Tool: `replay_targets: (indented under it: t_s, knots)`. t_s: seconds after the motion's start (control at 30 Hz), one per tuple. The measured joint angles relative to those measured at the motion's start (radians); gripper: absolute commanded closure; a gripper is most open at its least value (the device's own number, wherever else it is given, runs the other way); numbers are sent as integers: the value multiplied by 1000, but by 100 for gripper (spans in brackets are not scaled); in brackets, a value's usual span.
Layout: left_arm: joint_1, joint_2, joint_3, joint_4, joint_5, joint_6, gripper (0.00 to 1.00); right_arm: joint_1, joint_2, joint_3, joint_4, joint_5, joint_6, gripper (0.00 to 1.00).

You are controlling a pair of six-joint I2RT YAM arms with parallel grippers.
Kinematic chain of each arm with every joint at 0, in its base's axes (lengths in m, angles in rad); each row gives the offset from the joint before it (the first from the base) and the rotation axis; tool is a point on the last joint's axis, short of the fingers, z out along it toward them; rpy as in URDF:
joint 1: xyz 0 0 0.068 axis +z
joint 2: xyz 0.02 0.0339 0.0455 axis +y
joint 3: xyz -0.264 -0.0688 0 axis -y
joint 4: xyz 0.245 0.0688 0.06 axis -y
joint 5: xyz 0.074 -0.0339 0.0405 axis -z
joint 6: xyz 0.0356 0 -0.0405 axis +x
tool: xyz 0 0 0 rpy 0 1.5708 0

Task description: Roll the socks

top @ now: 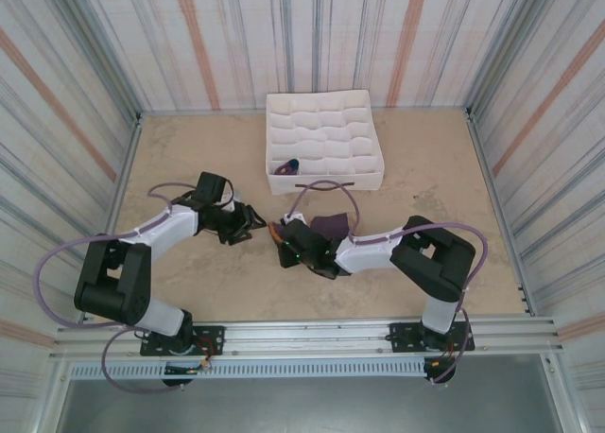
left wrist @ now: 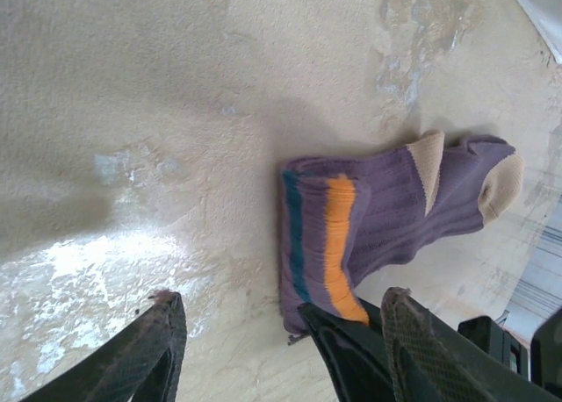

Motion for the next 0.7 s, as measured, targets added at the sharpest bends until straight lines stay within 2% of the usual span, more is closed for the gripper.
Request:
replay_targets:
  t_s: [0.17, 0.37, 0.7]
  knots:
    - [0, 0, -10, 8, 0, 0, 42, -51, -31, -119, 168, -101, 160, 100]
    - [-7, 0, -13, 21, -1, -5, 44, -91, -43, -242, 359, -167, 384, 100]
    - [-127, 32, -3, 97, -8, -3, 43, -98, -81, -367, 484, -180, 696, 100]
